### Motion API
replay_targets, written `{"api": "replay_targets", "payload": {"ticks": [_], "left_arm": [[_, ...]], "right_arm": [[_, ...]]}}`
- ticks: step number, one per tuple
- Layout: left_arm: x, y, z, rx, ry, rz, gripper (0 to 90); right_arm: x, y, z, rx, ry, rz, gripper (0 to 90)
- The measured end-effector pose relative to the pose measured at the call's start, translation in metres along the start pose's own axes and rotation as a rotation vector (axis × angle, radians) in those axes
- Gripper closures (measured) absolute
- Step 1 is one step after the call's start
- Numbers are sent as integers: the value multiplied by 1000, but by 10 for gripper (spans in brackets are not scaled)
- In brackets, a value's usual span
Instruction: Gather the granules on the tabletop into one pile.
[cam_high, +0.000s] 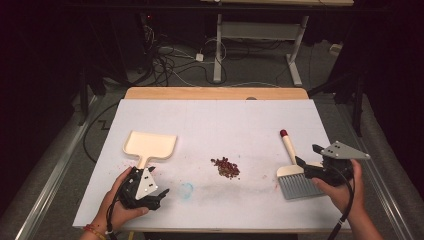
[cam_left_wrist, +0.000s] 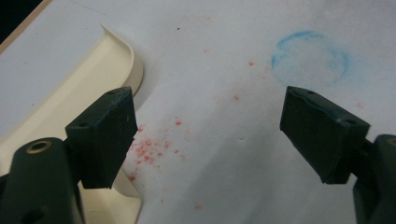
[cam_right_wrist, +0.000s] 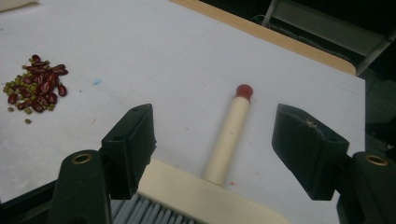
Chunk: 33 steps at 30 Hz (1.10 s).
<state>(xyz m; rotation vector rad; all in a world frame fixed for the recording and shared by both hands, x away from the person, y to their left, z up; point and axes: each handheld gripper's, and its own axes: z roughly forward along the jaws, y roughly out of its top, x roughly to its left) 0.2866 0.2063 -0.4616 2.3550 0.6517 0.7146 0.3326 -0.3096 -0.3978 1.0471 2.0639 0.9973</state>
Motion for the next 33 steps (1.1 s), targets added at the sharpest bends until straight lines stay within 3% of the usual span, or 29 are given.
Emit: {"api": "replay_targets", "payload": {"ticks": [4,11,15,18,20,23,25,27,30,33], "left_arm": [[0,1,1,4,-2,6,178],[0,1,1,1,-3,3,178],[0,0,2,7,-6,8,178],[0,-1,1,3,-5,5,178],[0,-2,0,0,-4,-2,177],[0,-2,1,4,-6,0,177],[0,-1,2,7,-9,4,178],[-1,-1,2,9,-12,5,178],[-1,-1,2,8,-14,5,178],[-1,-1,3,6,-12,4,178]], "right_arm": [[1,5,23,36,-20,-46,316],[-13,6,85,177,-64,-61,340],[-15,9,110,220,-59,-85,371],[-15,9,124,268,-98,-106,423],[-16,11,128,273,-126,-124,437],[-17,11,131,301,-149,-100,454],[-22,11,133,309,-163,-116,452],[-26,11,133,325,-168,-72,461],[-30,12,133,331,-183,-62,459],[-32,12,130,314,-167,-45,436]]}}
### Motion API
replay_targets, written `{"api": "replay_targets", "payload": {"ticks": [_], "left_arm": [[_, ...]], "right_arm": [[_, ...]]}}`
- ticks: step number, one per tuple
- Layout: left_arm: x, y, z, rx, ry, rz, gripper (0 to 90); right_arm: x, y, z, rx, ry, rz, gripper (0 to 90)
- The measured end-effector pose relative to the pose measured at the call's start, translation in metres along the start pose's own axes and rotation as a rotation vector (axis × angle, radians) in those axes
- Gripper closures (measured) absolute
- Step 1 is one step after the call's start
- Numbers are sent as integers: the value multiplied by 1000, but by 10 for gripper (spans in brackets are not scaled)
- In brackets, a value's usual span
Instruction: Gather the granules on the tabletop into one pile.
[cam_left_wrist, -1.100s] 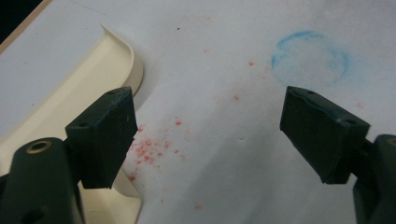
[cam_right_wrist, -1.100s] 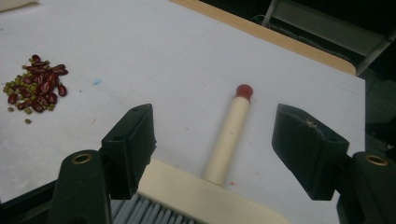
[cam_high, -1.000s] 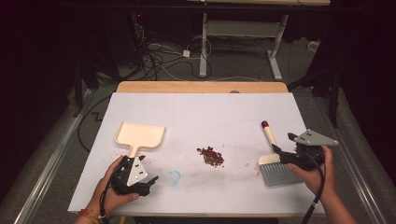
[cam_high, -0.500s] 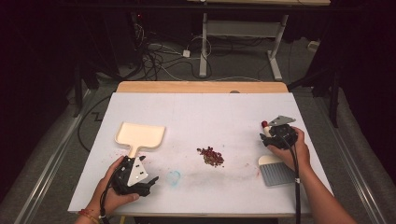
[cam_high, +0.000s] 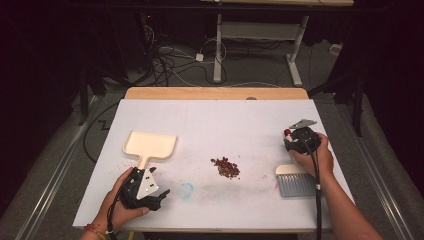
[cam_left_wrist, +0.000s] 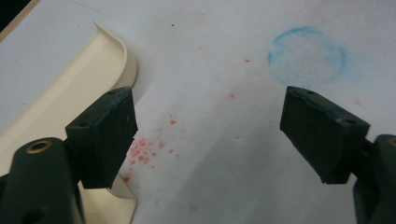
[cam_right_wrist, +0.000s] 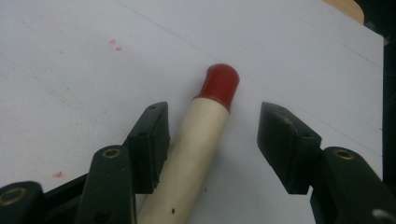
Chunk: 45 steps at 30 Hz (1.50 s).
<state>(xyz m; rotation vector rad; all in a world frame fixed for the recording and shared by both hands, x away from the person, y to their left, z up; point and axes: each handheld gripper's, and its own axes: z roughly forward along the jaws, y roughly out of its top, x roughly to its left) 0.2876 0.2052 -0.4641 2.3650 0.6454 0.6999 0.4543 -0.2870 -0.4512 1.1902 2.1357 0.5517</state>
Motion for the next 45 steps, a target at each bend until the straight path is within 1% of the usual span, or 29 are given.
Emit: {"api": "replay_targets", "payload": {"ticks": [1,5,8,10,13,15,16,18,20,21,22,23,25,27,28,30,32,33,34,35,37,40,43,45], "left_arm": [[0,0,0,-1,0,0,178],[0,0,-1,-8,6,-4,178],[1,-1,-3,-11,10,-4,178],[1,-1,-4,-15,13,-7,177],[1,-1,-4,-20,17,-11,178],[2,-1,-4,-19,18,-11,177],[2,-1,-4,-21,17,-12,178],[2,0,-3,-24,17,-15,177],[2,2,-3,-22,15,-13,175],[2,2,-3,-23,16,-14,174],[3,2,-2,-25,16,-17,174],[3,2,-2,-23,16,-15,173],[4,2,-2,-21,19,-17,173],[4,2,-2,-22,16,-20,171],[3,2,-1,-22,14,-23,171],[2,2,0,-27,11,-29,171],[0,2,-1,-26,11,-22,171],[-1,3,-2,-26,11,-16,171],[-1,3,-2,-28,12,-12,171],[-2,3,-3,-35,12,-17,171],[-2,3,-3,-37,13,-18,171],[-1,2,-2,-32,9,-14,171],[-1,2,-2,-34,9,-12,171],[-1,2,-2,-33,10,-15,171]], "right_arm": [[-1,0,-2,-15,4,-3,426],[0,3,-16,-93,46,16,395],[3,5,-30,-176,79,28,366],[5,6,-41,-239,122,44,344],[9,5,-59,-327,169,59,310],[13,2,-72,-379,181,62,292],[15,0,-79,-399,187,60,276],[19,-5,-91,-459,189,51,252],[24,-11,-99,-491,205,59,218],[26,-13,-103,-497,207,54,211],[30,-16,-106,-495,201,45,211],[33,-19,-109,-493,193,46,203],[38,-28,-114,-502,214,47,178],[45,-41,-119,-520,226,43,177],[49,-47,-120,-520,231,32,176],[57,-61,-122,-526,224,6,176],[64,-71,-123,-516,238,-15,176],[67,-74,-124,-514,232,-38,176],[68,-76,-126,-518,211,-59,176],[69,-77,-128,-524,197,-70,176],[68,-76,-131,-535,201,-57,176],[67,-74,-133,-529,184,-69,176],[65,-74,-132,-527,188,-60,178],[65,-74,-131,-527,187,-65,178]]}}
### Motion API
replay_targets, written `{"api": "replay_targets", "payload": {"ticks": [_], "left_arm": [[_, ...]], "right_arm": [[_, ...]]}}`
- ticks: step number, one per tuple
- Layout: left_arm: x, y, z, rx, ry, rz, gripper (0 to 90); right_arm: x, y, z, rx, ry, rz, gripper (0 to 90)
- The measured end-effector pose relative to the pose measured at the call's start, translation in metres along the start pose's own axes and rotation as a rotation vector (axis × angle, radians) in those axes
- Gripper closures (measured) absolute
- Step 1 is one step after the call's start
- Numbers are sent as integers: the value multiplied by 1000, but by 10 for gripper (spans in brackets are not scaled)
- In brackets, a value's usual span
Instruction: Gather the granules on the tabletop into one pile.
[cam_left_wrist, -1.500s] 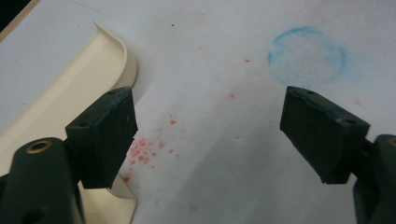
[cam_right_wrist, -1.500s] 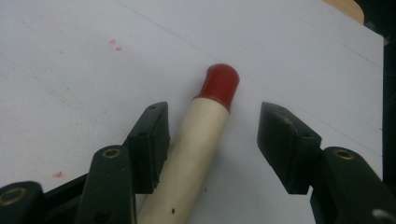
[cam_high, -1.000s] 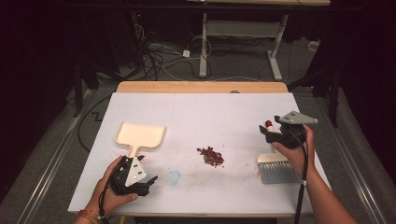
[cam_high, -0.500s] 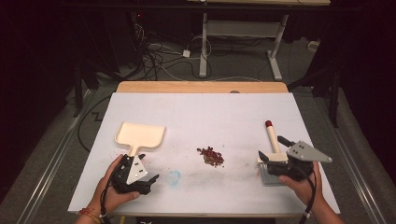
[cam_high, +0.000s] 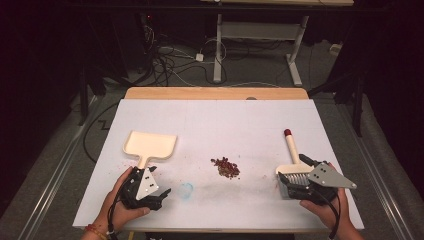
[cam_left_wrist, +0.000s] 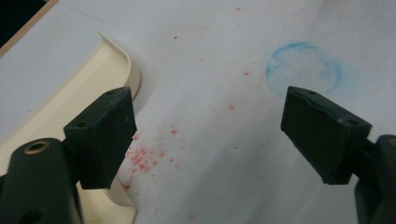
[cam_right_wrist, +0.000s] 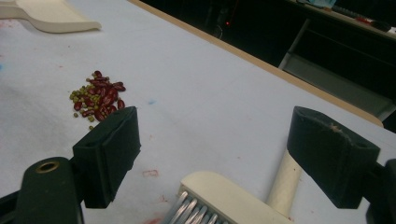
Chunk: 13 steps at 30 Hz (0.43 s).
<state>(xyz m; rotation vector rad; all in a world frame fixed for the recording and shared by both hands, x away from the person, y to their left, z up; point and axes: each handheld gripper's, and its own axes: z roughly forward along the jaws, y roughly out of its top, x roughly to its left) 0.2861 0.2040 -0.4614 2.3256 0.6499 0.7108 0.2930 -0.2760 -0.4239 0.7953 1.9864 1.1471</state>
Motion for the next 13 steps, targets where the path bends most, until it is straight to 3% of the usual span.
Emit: {"api": "replay_targets", "payload": {"ticks": [13], "left_arm": [[0,1,2,8,4,-6,171]], "right_arm": [[3,1,2,2,11,-25,177]]}}
